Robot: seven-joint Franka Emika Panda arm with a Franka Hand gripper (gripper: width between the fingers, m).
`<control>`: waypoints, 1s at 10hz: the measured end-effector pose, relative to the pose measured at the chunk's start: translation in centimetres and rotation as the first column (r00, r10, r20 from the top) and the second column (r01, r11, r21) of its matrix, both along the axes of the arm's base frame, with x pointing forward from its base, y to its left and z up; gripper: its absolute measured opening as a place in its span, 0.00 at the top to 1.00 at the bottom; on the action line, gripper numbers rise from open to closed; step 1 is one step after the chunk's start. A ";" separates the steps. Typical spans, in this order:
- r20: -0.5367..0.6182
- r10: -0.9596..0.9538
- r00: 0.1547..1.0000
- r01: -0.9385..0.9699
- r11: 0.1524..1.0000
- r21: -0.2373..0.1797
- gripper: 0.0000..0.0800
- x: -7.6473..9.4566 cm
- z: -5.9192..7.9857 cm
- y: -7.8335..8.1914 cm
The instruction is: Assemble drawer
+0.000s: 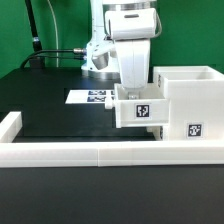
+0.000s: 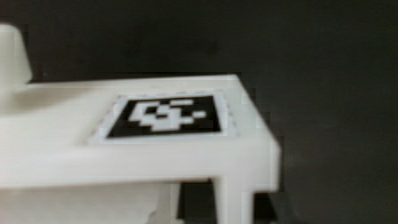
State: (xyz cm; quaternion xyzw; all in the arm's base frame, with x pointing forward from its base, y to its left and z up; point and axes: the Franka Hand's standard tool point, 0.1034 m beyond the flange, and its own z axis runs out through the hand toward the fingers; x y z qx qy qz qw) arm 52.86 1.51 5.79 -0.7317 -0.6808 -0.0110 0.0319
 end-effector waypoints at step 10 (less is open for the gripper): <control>0.018 0.071 0.997 -0.071 0.997 -0.022 0.95 0.3 0.0 1.3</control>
Offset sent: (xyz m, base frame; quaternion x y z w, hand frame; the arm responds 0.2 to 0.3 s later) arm 0.0000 0.0000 0.0000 0.0000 0.0000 0.0000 1.0000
